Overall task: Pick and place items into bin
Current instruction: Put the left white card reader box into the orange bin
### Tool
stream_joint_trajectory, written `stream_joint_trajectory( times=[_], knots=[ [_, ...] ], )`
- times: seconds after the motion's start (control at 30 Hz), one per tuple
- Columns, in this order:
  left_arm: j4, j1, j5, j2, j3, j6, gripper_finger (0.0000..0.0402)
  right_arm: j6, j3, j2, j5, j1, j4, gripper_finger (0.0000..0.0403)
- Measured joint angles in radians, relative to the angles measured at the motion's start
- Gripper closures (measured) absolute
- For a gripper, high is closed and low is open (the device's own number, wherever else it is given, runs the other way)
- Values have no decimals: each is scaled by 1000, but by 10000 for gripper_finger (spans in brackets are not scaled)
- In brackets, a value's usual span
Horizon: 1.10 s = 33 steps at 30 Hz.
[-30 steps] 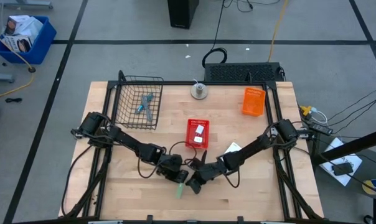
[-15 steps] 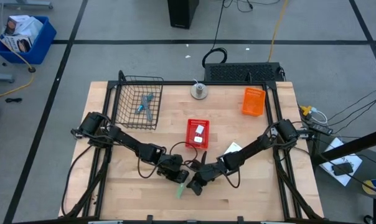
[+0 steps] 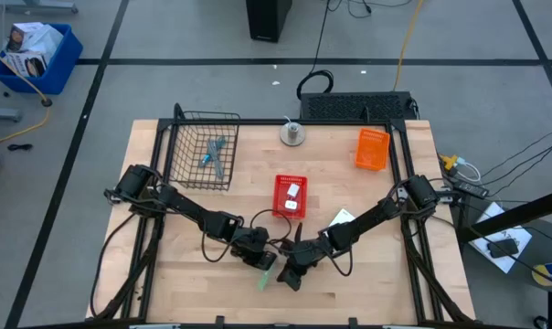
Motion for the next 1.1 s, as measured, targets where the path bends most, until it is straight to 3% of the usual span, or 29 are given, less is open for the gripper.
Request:
stream_joint_trajectory(
  times=[0.23,0.4,0.6,0.77,0.93,1.1],
  knots=[
    [-128,0,23,-6,4,77,360,-178,0,0,-92,-9,-24,364],
    [-222,-3,23,-34,4,163,358,-246,0,-2,-168,-40,-97,333],
    [-444,7,-105,-143,-1,225,375,-260,0,-4,-258,-98,-191,292],
    [-591,17,-204,-279,-1,252,396,-306,1,-23,-323,-133,-275,285],
    [-630,21,-289,-438,0,290,386,-501,-2,-146,-298,-151,-403,296],
    [-651,23,-374,-590,0,335,367,-742,-2,-325,-199,-152,-509,307]
  ],
)
